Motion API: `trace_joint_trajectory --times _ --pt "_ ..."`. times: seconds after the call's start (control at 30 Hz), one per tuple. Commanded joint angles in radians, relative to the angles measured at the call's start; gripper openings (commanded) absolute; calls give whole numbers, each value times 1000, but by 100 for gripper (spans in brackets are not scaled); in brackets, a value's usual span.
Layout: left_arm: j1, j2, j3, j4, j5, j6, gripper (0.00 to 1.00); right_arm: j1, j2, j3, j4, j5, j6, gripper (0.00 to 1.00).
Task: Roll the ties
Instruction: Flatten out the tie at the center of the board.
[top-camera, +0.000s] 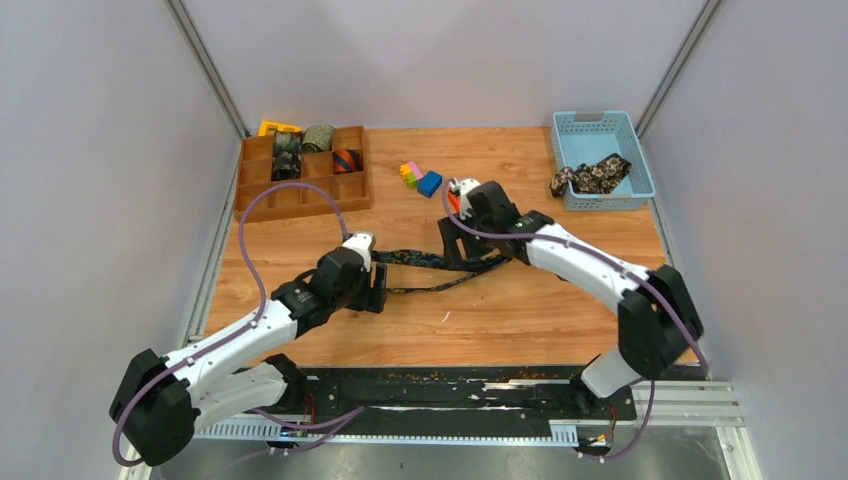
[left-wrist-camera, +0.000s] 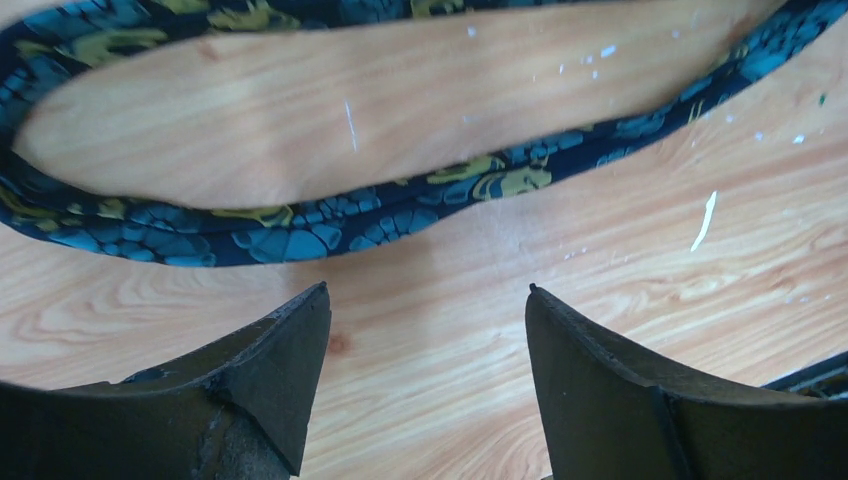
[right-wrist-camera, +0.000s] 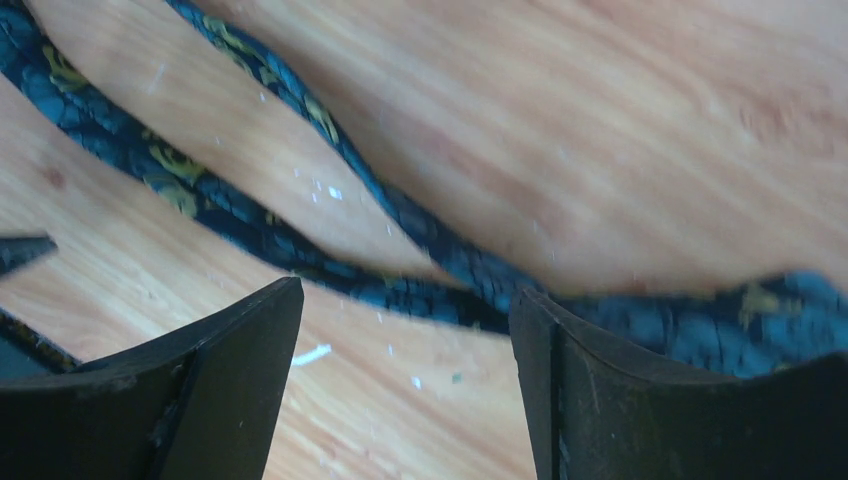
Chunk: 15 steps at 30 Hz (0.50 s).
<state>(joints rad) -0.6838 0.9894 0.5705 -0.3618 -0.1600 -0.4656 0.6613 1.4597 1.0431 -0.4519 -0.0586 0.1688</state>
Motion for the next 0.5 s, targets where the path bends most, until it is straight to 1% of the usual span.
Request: trace_joint_trajectory --times 0.0,0.2,0.27,0.37,0.47 --pt "-17 -32 -48 81 51 0 79 18 172 202 -71 -91 -138 78" --pt "-25 9 -67 122 43 45 80 18 374 401 -159 -220 -247 80" --pt "-25 35 -64 132 33 56 82 19 427 457 -183 -226 -270 80" --pt "-26 49 -64 157 39 61 83 17 487 511 -192 -222 -277 78" --pt "-27 73 -50 159 58 38 82 18 547 553 -204 -250 -287 74"
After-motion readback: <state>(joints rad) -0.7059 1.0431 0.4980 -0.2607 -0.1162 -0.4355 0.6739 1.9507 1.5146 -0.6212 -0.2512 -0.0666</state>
